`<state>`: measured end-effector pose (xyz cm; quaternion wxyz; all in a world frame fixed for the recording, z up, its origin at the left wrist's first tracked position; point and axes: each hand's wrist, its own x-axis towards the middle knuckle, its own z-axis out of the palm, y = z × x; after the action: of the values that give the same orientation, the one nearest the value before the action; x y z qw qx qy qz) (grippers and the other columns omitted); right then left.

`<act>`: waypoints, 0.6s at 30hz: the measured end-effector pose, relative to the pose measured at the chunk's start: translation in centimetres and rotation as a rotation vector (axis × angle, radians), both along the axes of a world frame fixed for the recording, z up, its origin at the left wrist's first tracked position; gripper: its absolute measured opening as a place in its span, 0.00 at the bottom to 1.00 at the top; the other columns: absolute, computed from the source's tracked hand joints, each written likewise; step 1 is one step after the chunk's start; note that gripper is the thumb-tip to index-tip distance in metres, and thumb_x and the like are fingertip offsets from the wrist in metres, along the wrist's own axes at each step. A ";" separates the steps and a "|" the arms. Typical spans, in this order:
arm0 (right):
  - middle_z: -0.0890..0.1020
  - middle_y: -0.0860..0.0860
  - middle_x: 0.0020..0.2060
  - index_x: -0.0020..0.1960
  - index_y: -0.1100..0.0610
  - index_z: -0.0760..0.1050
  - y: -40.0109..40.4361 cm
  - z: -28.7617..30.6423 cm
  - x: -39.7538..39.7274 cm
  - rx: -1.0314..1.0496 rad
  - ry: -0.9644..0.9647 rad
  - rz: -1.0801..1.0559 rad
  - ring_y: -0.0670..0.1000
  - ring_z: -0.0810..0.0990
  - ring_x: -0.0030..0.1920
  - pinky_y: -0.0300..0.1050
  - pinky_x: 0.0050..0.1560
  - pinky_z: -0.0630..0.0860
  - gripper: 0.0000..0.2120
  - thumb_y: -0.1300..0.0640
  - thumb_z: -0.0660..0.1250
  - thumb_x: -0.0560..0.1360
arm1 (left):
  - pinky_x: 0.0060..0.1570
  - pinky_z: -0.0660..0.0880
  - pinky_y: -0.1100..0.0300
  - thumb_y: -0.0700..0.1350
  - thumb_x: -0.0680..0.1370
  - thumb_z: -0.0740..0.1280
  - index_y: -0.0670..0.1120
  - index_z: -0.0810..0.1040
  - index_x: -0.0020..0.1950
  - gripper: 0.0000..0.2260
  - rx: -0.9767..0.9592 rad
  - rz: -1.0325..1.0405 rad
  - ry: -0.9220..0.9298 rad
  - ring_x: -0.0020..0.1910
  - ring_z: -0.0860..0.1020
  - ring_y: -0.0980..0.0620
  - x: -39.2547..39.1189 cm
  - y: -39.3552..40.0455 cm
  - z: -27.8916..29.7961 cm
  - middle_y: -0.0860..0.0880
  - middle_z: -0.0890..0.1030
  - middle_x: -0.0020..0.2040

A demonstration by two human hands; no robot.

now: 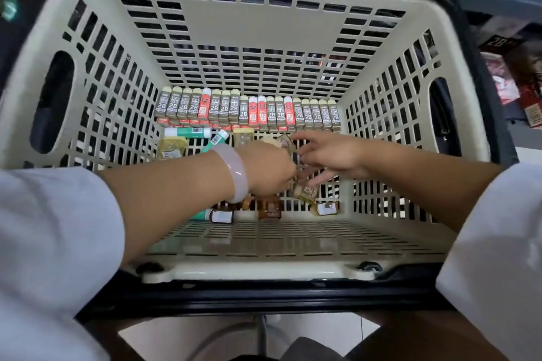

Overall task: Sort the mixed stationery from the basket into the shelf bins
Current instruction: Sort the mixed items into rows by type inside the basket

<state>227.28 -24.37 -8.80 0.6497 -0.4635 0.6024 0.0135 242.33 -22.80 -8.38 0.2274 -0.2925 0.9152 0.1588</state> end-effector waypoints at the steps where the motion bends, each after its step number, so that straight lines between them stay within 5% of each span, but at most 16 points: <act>1: 0.74 0.58 0.60 0.69 0.53 0.64 -0.2 0.1 -0.3 -0.068 0.145 0.118 0.52 0.81 0.45 0.40 0.36 0.81 0.20 0.66 0.57 0.78 | 0.40 0.77 0.54 0.46 0.80 0.55 0.43 0.75 0.51 0.11 -0.008 0.004 0.014 0.38 0.75 0.48 -0.5 0.0 0.0 0.49 0.71 0.35; 4: 0.75 0.52 0.40 0.63 0.59 0.69 -0.3 0.3 -1.6 -0.195 0.536 0.573 0.47 0.74 0.32 0.33 0.24 0.72 0.13 0.59 0.59 0.78 | 0.32 0.72 0.58 0.45 0.80 0.56 0.43 0.74 0.54 0.10 -0.028 0.004 0.071 0.38 0.75 0.49 -1.7 0.1 -0.5 0.48 0.73 0.37; 7: 0.76 0.53 0.37 0.53 0.58 0.72 2.2 -0.6 -1.0 0.095 0.532 0.723 0.48 0.76 0.31 0.39 0.30 0.75 0.11 0.52 0.63 0.77 | 0.45 0.75 0.53 0.47 0.79 0.58 0.47 0.70 0.65 0.15 0.095 -0.006 0.094 0.51 0.76 0.46 -1.8 0.4 -2.3 0.46 0.75 0.57; 11: 0.81 0.56 0.45 0.54 0.59 0.73 4.1 -2.6 0.4 -0.060 0.575 0.944 0.53 0.79 0.38 0.46 0.48 0.79 0.14 0.50 0.67 0.74 | 0.58 0.70 0.53 0.44 0.78 0.60 0.50 0.65 0.72 0.21 0.334 -0.062 0.057 0.63 0.70 0.46 -1.3 1.1 -4.2 0.47 0.64 0.71; 16: 0.79 0.55 0.48 0.60 0.59 0.72 2.8 -2.1 0.3 0.012 0.543 0.874 0.52 0.77 0.37 0.40 0.33 0.75 0.16 0.57 0.64 0.74 | 0.53 0.70 0.55 0.42 0.78 0.62 0.46 0.72 0.64 0.15 0.404 0.078 0.073 0.57 0.72 0.44 -0.8 0.8 -4.7 0.44 0.71 0.61; 18: 0.75 0.57 0.61 0.68 0.55 0.68 2.3 -2.0 0.2 0.072 0.568 0.986 0.53 0.79 0.48 0.43 0.43 0.78 0.22 0.59 0.62 0.75 | 0.53 0.69 0.55 0.43 0.77 0.63 0.45 0.74 0.61 0.12 0.451 0.094 0.089 0.56 0.72 0.44 -0.5 0.9 -4.9 0.44 0.70 0.60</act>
<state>227.48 -22.05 -10.80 0.3945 -0.6457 0.4648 0.4598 241.84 -21.86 -13.26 0.2389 -0.2695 0.8509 0.3824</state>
